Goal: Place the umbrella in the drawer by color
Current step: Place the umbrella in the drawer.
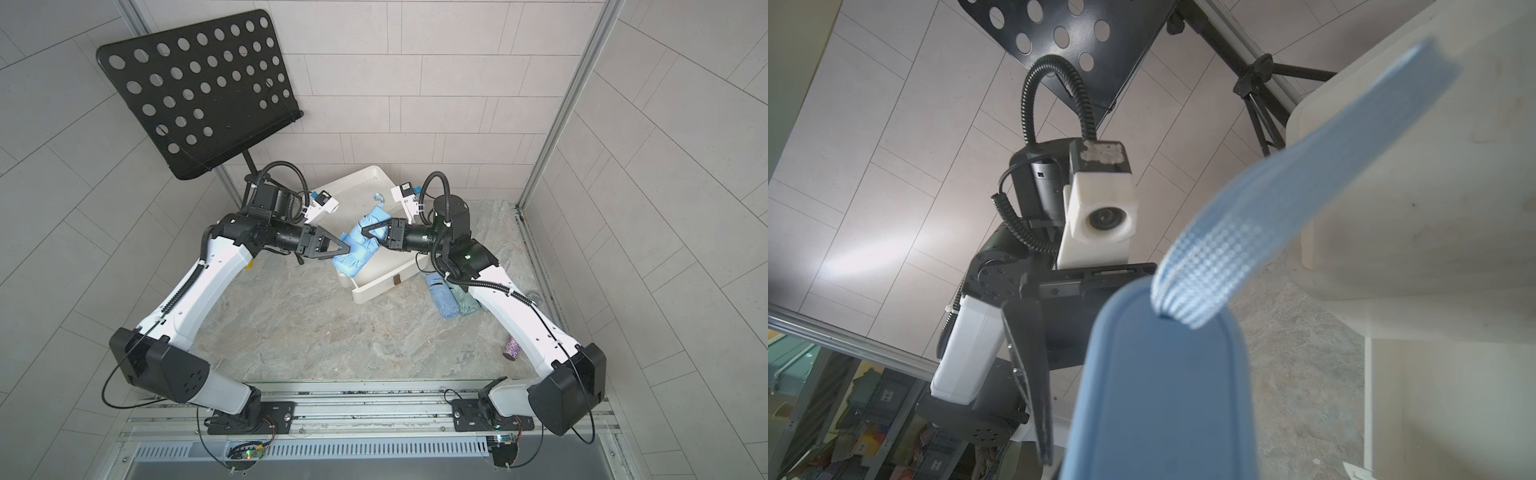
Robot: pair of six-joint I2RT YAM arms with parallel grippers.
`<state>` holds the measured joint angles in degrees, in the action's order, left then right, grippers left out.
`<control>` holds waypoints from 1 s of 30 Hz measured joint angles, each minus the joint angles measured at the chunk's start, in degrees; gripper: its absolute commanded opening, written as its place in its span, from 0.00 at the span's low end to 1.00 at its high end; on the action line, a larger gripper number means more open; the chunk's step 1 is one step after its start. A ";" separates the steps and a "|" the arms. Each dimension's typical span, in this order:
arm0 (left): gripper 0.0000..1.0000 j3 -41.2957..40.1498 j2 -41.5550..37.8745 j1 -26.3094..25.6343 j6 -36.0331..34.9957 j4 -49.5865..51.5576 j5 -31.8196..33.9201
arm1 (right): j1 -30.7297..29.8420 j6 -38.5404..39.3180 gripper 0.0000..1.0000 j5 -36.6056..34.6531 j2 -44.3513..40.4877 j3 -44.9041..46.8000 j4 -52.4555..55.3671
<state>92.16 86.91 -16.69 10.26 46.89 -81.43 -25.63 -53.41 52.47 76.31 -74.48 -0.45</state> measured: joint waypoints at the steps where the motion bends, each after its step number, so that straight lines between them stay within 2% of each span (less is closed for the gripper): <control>1: 0.87 0.31 0.00 0.24 0.11 0.09 0.74 | 0.31 -0.07 0.27 -0.22 -0.09 0.28 0.35; 11: 0.88 5.05 0.20 8.94 -2.45 2.40 9.46 | 7.02 -1.46 0.26 -4.48 -4.07 3.41 2.56; 16: 0.88 4.74 -2.47 9.25 -5.46 3.10 17.99 | 8.22 -1.79 0.26 -9.33 -4.35 5.53 5.01; 22: 0.88 -1.31 -11.63 9.16 -6.71 -1.14 26.38 | 8.31 -2.19 0.25 -15.13 -3.32 8.37 7.89; 30: 0.88 -5.64 -13.62 9.14 -6.84 -4.52 28.61 | 8.31 -4.85 0.25 -17.07 3.80 9.88 6.43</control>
<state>86.52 73.30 -7.55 3.42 42.37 -52.82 -17.32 -58.26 35.40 80.12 -64.60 5.98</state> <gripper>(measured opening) 0.883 0.268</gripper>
